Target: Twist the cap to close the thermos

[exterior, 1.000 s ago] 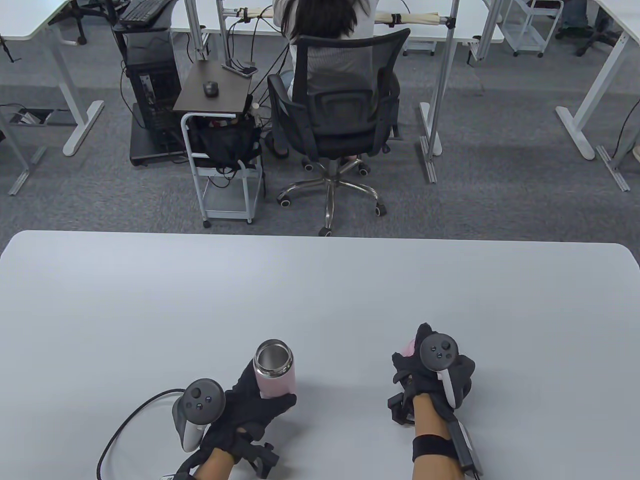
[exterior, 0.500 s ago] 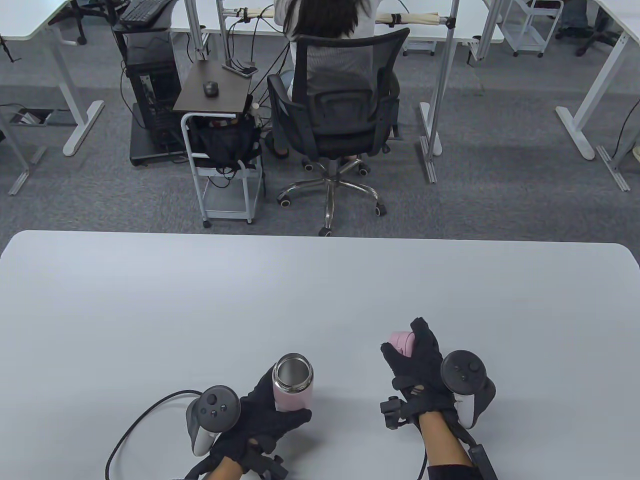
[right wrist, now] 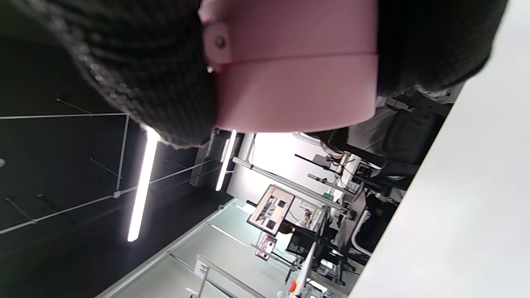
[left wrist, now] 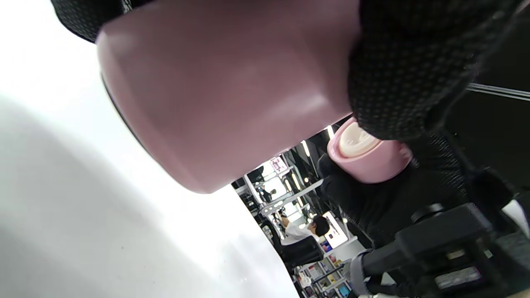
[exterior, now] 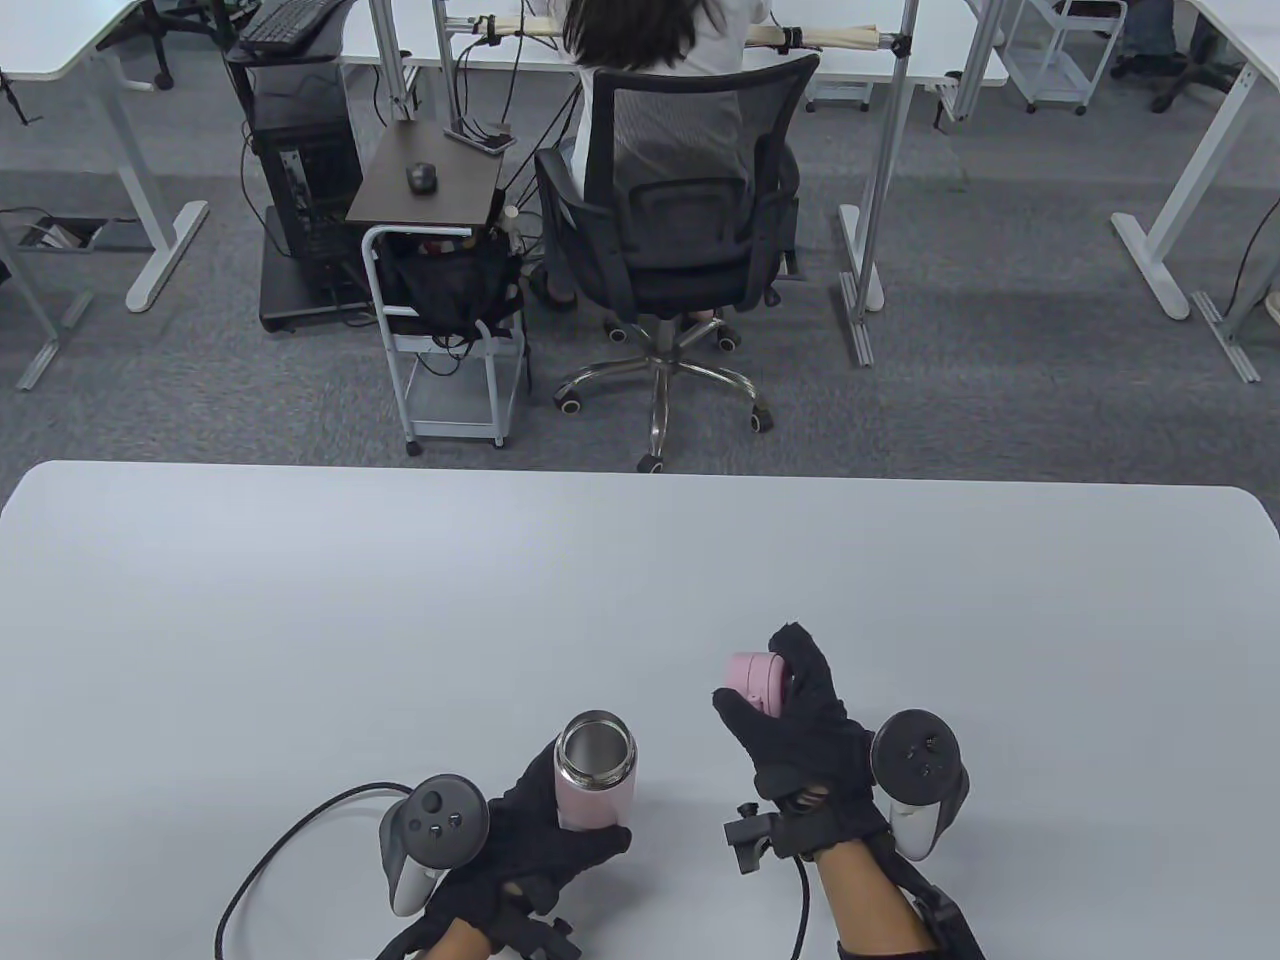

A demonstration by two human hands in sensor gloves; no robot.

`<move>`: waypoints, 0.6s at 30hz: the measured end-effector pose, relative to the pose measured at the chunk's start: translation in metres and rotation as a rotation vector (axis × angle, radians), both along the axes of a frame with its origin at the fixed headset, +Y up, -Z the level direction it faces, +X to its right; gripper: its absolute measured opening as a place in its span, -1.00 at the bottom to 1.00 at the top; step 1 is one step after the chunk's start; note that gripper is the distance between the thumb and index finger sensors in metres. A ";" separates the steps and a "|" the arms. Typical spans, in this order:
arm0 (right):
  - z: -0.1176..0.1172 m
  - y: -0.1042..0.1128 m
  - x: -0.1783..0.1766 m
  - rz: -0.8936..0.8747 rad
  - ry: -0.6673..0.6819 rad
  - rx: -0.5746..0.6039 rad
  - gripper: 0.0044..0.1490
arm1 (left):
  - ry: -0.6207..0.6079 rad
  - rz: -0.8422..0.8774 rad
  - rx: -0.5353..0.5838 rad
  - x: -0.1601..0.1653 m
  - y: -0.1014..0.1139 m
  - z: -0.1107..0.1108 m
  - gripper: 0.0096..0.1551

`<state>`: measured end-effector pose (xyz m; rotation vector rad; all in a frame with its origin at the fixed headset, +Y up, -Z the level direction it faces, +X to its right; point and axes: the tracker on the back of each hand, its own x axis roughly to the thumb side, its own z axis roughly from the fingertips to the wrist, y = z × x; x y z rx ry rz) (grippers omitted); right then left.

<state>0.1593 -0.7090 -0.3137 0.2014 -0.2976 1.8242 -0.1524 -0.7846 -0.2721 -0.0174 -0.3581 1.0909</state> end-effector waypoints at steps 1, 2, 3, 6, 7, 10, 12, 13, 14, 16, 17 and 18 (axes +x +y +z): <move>0.004 0.006 -0.002 -0.008 0.012 0.015 0.24 | -0.002 -0.003 0.002 0.001 0.000 0.000 0.21; 0.006 0.010 -0.003 -0.013 0.021 0.028 0.25 | -0.006 -0.009 0.003 0.002 0.000 0.000 0.21; 0.009 0.014 -0.004 -0.024 0.029 0.044 0.25 | -0.012 -0.011 0.004 0.003 0.000 0.001 0.21; 0.018 0.026 -0.012 -0.046 0.063 0.105 0.20 | -0.021 -0.012 0.003 0.006 0.000 0.002 0.21; 0.022 0.030 -0.016 -0.045 0.089 0.124 0.17 | -0.026 -0.018 0.003 0.007 0.000 0.002 0.21; 0.030 0.039 -0.027 -0.055 0.137 0.173 0.13 | -0.053 -0.040 0.002 0.010 0.000 0.002 0.21; 0.035 0.045 -0.033 -0.040 0.175 0.215 0.10 | -0.062 -0.049 0.002 0.012 0.000 0.002 0.21; 0.038 0.048 -0.034 -0.028 0.180 0.237 0.09 | -0.066 -0.053 0.002 0.013 0.000 0.003 0.21; 0.043 0.051 -0.037 -0.001 0.169 0.288 0.08 | -0.072 -0.055 0.002 0.015 0.000 0.003 0.21; 0.048 0.057 -0.041 0.086 0.182 0.353 0.06 | -0.081 -0.056 0.003 0.017 0.000 0.004 0.21; 0.051 0.059 -0.044 0.122 0.205 0.382 0.05 | -0.085 -0.059 0.003 0.019 0.000 0.004 0.21; 0.053 0.061 -0.046 0.138 0.224 0.396 0.04 | -0.089 -0.062 0.003 0.020 -0.001 0.004 0.20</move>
